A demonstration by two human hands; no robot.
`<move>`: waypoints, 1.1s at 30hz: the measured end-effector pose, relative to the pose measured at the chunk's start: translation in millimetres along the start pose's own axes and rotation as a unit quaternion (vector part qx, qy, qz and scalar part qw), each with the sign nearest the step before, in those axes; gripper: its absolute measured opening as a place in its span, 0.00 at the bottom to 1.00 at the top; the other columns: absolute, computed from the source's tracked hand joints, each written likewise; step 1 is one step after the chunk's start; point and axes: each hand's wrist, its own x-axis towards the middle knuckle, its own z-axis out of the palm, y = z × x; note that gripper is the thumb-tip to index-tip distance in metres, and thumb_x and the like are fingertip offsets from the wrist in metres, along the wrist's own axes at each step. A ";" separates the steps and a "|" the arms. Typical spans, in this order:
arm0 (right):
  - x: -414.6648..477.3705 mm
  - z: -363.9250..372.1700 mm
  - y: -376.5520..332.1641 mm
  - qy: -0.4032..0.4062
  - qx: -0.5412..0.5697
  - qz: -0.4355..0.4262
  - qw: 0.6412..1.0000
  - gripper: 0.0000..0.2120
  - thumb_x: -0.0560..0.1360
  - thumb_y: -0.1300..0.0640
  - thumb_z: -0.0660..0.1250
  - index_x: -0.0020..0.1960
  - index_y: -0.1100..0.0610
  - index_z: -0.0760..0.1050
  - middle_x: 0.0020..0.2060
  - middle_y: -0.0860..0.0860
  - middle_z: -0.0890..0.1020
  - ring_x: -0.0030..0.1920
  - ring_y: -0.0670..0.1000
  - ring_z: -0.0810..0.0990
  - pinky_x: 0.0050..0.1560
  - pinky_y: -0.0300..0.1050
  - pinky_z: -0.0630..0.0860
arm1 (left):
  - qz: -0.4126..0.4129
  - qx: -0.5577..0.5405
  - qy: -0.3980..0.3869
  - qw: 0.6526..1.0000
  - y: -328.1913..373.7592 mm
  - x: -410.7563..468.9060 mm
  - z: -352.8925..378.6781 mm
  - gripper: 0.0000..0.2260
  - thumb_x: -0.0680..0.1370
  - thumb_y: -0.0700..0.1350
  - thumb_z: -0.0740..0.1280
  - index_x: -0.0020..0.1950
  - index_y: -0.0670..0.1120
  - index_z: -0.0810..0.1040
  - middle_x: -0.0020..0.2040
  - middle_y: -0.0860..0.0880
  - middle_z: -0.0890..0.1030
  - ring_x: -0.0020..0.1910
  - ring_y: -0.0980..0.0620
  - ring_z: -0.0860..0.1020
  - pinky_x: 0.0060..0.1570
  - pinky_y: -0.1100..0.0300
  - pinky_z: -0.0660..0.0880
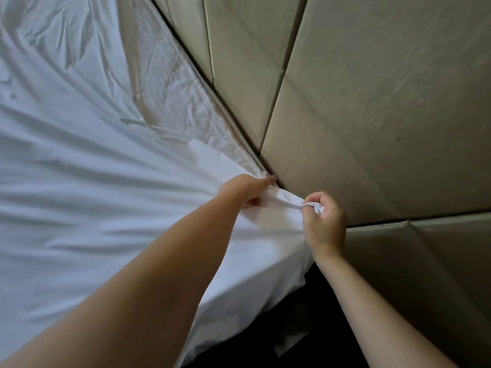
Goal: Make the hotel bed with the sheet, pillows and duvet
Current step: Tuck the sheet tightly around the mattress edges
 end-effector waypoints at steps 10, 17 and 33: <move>40.3 -16.6 46.7 -0.148 -0.290 0.022 0.945 0.10 0.76 0.56 0.59 0.50 0.59 0.77 0.50 0.59 0.82 0.51 0.62 0.79 0.43 0.48 0.71 | 0.233 -0.100 0.132 0.958 75.6 0.0 -19.8 0.17 0.82 0.46 0.59 0.35 0.41 0.74 0.35 0.45 0.74 0.38 0.50 0.74 0.39 0.60 0.68; 26.5 -13.1 55.6 -0.192 -0.388 0.117 0.894 0.18 0.82 0.53 0.54 0.55 0.62 0.79 0.54 0.60 0.81 0.56 0.60 0.79 0.50 0.46 0.75 | 0.245 -0.077 0.113 0.960 72.8 19.7 -1.0 0.20 0.81 0.49 0.59 0.31 0.43 0.69 0.28 0.49 0.69 0.30 0.53 0.69 0.33 0.59 0.66; 9.1 29.6 156.0 -0.174 -0.311 0.198 0.913 0.25 0.83 0.48 0.49 0.78 0.53 0.55 0.69 0.58 0.73 0.71 0.58 0.67 0.70 0.52 0.58 | 0.231 -0.013 0.064 0.971 32.0 93.6 53.1 0.16 0.82 0.49 0.55 0.45 0.40 0.76 0.45 0.43 0.77 0.49 0.45 0.76 0.47 0.60 0.68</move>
